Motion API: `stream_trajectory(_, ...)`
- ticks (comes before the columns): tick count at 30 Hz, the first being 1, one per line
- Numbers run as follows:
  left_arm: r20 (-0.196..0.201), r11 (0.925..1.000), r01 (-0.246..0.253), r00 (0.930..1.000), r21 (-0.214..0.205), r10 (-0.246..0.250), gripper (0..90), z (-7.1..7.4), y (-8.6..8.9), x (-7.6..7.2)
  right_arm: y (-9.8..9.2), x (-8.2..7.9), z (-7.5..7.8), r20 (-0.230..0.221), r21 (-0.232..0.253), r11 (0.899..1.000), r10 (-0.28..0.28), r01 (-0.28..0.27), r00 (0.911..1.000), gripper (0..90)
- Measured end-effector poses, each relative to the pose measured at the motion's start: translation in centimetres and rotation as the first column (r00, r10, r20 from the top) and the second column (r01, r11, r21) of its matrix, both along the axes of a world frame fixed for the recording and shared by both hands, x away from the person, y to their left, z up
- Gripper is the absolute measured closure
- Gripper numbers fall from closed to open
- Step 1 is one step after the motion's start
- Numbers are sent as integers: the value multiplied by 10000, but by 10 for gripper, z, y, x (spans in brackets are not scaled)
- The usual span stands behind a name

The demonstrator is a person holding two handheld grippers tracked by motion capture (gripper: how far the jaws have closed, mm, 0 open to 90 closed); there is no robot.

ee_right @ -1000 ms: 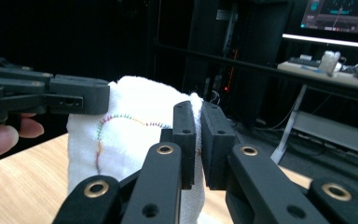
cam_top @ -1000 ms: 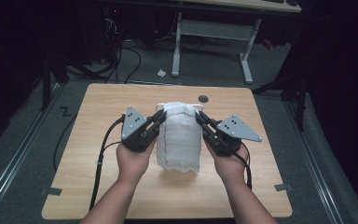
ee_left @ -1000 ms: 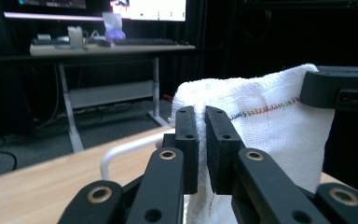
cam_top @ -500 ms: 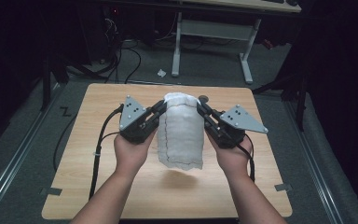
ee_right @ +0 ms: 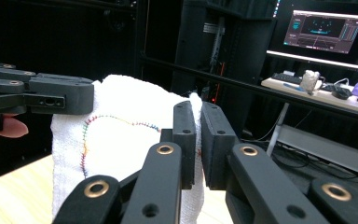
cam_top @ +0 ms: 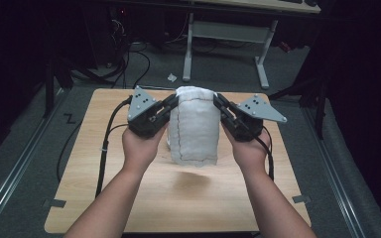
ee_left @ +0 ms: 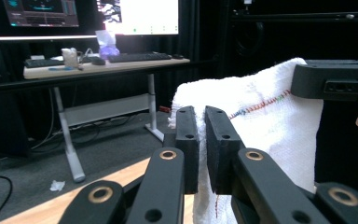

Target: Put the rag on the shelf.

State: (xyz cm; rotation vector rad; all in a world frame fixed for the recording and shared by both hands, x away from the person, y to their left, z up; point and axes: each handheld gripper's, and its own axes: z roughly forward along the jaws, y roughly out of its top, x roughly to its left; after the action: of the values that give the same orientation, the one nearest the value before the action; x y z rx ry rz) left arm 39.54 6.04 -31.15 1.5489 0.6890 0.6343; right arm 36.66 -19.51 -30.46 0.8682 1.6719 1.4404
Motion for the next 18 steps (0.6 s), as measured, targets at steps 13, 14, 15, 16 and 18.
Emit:
stream_trajectory(13,-476,10000,-55,9988,66,58,845,11,-1,56,-6,58,9,-546,728,9971,-183,223,9983,857)
stream_trajectory(14,-523,9999,-84,9986,72,87,845,12,-1,59,-6,61,9,-537,753,9969,-191,232,9984,857)
stream_trajectory(15,-507,9998,-149,9986,101,154,845,13,-1,63,-6,65,9,-564,788,9966,-214,258,9982,857)
stream_trajectory(16,-533,9997,-229,9983,78,233,845,14,1,70,-5,69,9,-580,792,9965,-221,267,9981,857)
stream_trajectory(18,-619,9997,-231,9978,-29,229,845,15,2,76,-4,75,9,-660,750,9967,-259,309,9975,858)
